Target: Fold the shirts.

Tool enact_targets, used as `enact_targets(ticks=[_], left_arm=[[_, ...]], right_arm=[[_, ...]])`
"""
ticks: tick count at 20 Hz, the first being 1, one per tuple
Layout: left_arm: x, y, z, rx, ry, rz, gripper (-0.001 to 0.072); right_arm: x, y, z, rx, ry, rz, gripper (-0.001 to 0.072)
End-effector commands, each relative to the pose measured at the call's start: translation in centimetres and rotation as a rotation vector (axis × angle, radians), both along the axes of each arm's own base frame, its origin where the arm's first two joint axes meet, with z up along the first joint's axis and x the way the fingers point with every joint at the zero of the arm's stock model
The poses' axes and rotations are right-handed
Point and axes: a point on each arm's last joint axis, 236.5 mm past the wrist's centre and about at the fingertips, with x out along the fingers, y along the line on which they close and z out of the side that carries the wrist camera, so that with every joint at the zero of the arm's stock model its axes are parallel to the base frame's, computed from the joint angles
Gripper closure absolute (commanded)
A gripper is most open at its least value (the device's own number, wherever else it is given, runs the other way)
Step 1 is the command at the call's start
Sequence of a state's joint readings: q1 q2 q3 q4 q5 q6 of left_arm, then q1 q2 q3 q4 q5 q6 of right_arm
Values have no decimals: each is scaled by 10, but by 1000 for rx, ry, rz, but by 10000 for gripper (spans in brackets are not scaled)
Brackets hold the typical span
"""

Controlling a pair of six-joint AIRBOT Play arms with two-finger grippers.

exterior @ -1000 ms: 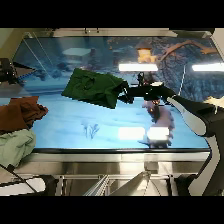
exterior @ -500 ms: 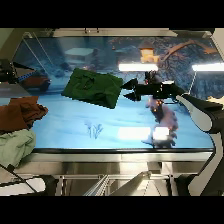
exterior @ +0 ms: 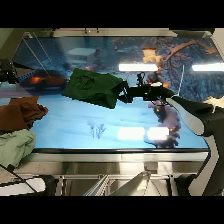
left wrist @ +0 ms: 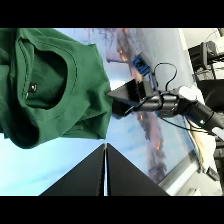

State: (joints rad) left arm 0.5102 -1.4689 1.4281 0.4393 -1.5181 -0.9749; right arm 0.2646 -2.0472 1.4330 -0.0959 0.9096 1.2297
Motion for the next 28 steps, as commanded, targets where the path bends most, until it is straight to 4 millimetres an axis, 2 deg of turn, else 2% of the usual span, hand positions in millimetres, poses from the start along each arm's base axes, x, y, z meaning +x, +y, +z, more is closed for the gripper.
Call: enact_targets(ticks=[1, 2, 4, 5, 8, 10, 11, 12, 13, 14, 15, 16, 17, 19, 21, 22, 23, 25, 26, 28], left_arm=[[0, -5, 10, -35, -28, -13, 691], [-1, -9, 17, -62, -44, -29, 691], [-3, -15, 29, -110, -70, -47, 691], [-4, -17, 34, -132, -79, -54, 691], [-8, -24, 47, -188, -99, -81, 691], [-8, -26, 59, -230, -123, -85, 691], [-9, -29, 70, -272, -145, -96, 691], [-11, -31, 80, -311, -166, -104, 691], [-13, -33, 91, -353, -188, -117, 691], [-13, -33, 99, -380, -205, -119, 691], [-13, -33, 103, -395, -214, -119, 691], [-13, -33, 104, -398, -215, -118, 692], [-13, -34, 104, -400, -210, -117, 692], [-13, -39, 104, -407, -198, -125, 692], [-15, -49, 104, -411, -190, -150, 693], [-15, -55, 104, -415, -183, -164, 693], [-16, -64, 104, -416, -179, -183, 693], [-18, -84, 104, -421, -168, -224, 694], [-21, -96, 104, -427, -153, -249, 694], [-22, -116, 103, -431, -140, -280, 694]], right_arm=[[-1, 29, 8, 3, -77, 20, 104], [4, 38, 23, 45, -125, 16, 163], [14, 54, 63, 158, -245, 8, 584], [17, 59, 86, 235, -284, -1, 693], [12, 58, 152, 380, -392, 39, 695], [6, 37, 206, 381, -486, 79, 696], [4, 18, 238, 357, -523, 82, 696], [-1, -5, 273, 325, -559, 79, 696], [-6, -35, 312, 256, -626, 56, 696], [-5, -70, 342, 148, -692, 0, 695], [1, -122, 366, 2, -730, -111, 695], [7, -179, 381, -127, -728, -249, 695], [4, -239, 390, -232, -691, -382, 695], [-19, -334, 385, -351, -601, -505, 695], [-34, -420, 367, -408, -519, -626, 695], [-37, -464, 355, -442, -502, -690, 696], [-36, -499, 344, -461, -497, -722, 696], [-27, -540, 330, -355, -478, -721, 696], [-19, -546, 330, -292, -492, -681, 696], [-9, -547, 330, -234, -498, -591, 696]])
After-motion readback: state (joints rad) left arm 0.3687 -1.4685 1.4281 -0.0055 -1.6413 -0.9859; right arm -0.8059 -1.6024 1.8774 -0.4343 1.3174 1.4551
